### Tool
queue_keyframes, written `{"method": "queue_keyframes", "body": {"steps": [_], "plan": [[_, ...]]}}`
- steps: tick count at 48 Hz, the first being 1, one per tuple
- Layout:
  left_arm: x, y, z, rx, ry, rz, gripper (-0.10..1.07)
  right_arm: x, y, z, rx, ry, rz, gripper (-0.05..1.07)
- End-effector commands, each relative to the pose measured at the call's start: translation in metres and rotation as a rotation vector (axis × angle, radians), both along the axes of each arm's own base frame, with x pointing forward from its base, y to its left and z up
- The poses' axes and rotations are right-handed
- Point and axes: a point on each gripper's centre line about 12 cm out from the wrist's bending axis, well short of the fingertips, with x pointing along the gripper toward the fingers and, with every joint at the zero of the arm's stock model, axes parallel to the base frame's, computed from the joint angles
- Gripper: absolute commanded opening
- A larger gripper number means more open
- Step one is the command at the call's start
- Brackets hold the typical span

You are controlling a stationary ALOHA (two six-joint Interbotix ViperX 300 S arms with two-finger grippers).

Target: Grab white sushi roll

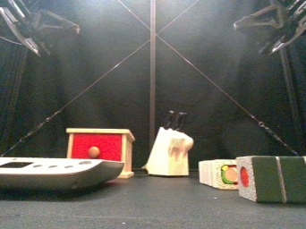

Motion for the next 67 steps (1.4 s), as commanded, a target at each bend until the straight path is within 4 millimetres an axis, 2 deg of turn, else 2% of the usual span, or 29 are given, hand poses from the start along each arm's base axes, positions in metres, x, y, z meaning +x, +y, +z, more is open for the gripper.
{"method": "queue_keyframes", "body": {"steps": [1,7,13,29,35,40,46,58,67], "plan": [[0.003,0.0,0.007,0.006,-0.017,0.0,-0.07,0.004,-0.001,0.001,0.009,0.003,-0.005,0.02],[0.003,0.0,0.008,0.012,-0.018,0.001,-0.03,0.009,-0.002,0.001,0.07,0.016,-0.01,0.01],[0.004,0.0,0.007,0.029,-0.015,-0.002,-0.02,0.019,-0.005,0.004,0.215,0.03,-0.022,0.04],[0.003,-0.001,0.001,0.03,-0.005,-0.005,-0.01,0.066,-0.012,0.021,0.714,0.127,-0.076,0.07],[0.003,-0.001,0.001,0.034,-0.004,-0.005,-0.01,0.083,-0.013,0.023,0.825,0.207,-0.091,0.07],[0.003,-0.001,-0.003,0.037,0.006,-0.004,-0.01,0.094,-0.018,0.017,0.949,0.308,-0.129,0.07],[0.002,-0.001,-0.008,0.037,0.017,-0.006,-0.01,0.099,-0.024,0.002,1.098,0.447,-0.17,0.07],[0.001,-0.001,-0.008,0.036,0.015,-0.006,-0.01,0.1,-0.026,-0.019,1.2,0.569,-0.213,0.07],[0.001,-0.001,-0.009,0.036,0.015,-0.004,-0.01,0.093,-0.034,-0.032,1.243,0.691,-0.306,0.07]]}}
